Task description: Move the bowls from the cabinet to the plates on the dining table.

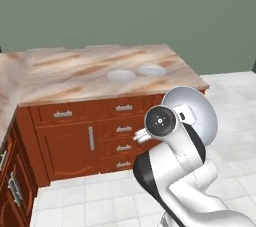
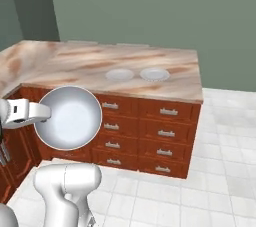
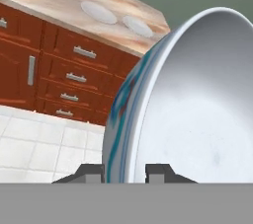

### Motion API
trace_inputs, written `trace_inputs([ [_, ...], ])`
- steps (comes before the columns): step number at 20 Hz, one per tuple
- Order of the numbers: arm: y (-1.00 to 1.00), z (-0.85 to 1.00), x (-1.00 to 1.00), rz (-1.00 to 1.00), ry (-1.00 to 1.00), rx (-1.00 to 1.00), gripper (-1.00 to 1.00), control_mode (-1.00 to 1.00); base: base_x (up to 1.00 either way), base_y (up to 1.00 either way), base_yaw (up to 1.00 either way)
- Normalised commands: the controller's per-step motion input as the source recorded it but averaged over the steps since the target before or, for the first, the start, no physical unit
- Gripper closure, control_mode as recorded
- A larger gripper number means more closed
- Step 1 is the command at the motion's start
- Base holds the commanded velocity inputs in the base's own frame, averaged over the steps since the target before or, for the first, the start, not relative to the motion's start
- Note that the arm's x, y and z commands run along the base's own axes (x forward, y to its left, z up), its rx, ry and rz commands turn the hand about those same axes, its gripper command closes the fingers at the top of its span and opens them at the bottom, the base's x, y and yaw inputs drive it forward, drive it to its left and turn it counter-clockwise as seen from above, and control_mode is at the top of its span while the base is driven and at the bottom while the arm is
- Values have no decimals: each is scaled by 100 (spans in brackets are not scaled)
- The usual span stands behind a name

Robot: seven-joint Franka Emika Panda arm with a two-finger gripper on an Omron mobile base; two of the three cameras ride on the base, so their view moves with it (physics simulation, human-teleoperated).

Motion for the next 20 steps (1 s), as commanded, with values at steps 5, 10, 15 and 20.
trace_inputs([
  [5,0,0,0,0,0,0,100,100,53,-20,-42],
  [10,0,0,0,0,0,0,100,100,68,-6,-32],
  [15,0,0,0,0,0,0,100,100,56,0,-22],
  [20,0,0,0,0,0,0,100,100,50,0,-19],
])
